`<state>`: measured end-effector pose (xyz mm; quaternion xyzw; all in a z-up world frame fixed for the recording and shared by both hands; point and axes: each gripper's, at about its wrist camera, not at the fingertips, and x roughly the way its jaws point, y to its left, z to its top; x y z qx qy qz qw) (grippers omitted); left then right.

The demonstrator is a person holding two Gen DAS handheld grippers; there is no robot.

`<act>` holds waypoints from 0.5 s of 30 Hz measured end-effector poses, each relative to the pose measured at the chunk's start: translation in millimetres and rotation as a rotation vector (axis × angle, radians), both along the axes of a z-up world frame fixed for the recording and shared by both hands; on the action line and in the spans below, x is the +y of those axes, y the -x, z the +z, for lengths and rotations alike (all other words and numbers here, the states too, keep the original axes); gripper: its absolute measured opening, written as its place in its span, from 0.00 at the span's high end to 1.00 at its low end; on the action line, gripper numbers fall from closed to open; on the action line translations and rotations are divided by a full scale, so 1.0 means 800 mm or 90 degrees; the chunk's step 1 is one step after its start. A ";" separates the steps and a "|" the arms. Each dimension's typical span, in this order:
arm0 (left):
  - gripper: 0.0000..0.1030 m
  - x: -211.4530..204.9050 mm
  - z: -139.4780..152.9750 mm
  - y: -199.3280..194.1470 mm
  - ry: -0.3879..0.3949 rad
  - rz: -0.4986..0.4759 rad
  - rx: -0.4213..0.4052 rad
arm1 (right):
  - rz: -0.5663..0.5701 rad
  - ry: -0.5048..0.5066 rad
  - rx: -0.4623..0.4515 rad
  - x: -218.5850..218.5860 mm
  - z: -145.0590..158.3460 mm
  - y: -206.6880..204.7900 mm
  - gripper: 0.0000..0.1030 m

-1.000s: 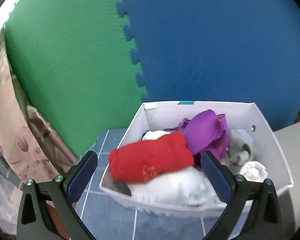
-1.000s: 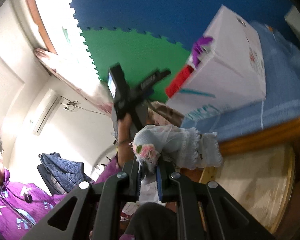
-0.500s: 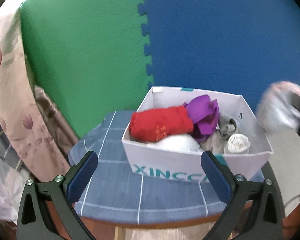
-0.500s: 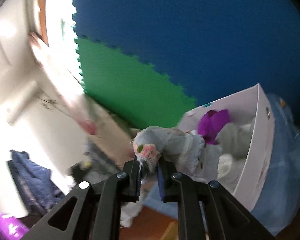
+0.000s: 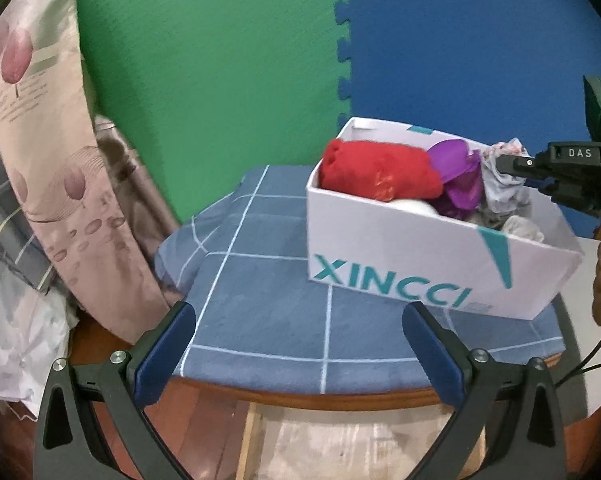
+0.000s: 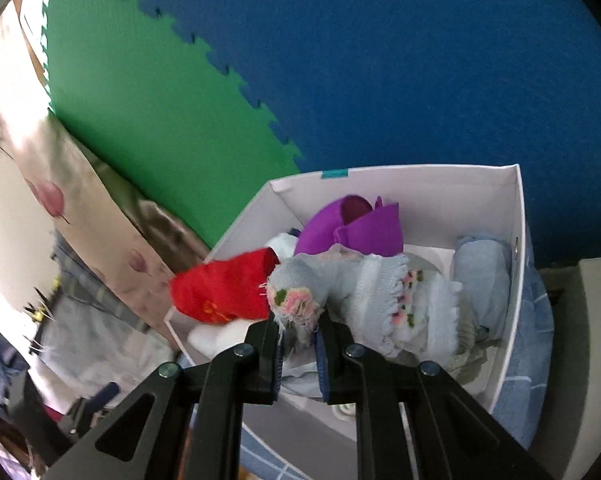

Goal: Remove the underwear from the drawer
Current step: 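Carry the floral underwear into the white shoebox and open right gripper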

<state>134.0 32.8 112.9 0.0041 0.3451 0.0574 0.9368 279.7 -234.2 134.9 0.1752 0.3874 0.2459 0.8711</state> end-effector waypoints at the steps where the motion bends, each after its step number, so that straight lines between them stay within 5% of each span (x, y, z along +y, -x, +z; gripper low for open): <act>1: 0.00 0.001 -0.002 -0.001 -0.001 0.000 0.004 | -0.004 0.014 0.003 0.004 -0.003 -0.002 0.86; 9: 0.00 0.002 -0.007 0.006 -0.015 -0.012 -0.007 | -0.034 0.025 -0.027 0.011 -0.006 0.000 0.78; 15: 0.00 0.003 -0.006 0.010 -0.007 -0.027 -0.010 | -0.050 -0.008 -0.133 0.003 0.025 0.040 0.71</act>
